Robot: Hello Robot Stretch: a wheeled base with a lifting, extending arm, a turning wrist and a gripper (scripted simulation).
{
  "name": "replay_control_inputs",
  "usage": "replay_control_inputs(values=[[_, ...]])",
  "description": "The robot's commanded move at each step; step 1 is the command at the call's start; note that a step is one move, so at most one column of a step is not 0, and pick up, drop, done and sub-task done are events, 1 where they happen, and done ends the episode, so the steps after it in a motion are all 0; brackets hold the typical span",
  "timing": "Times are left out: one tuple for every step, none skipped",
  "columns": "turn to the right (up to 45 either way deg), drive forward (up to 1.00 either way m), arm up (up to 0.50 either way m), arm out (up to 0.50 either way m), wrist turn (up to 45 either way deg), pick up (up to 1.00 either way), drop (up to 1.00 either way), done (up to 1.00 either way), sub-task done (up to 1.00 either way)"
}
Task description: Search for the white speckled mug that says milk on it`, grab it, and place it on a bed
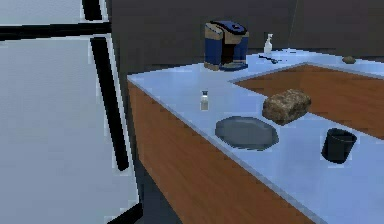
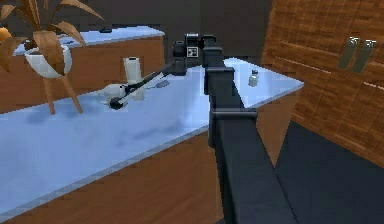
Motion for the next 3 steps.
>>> replay_control_inputs(values=[[0.0, 0.00, 0.00, 0.00, -39.0, 0.00, 0.00, 0.00, 0.00], [0.0, 0.00, 0.00, -0.48, 0.0, 0.00, 0.00, 0.00, 0.00], [-45.0, 0.00, 0.00, 0.00, 0.0, 0.00, 0.00, 0.00, 0.00]])
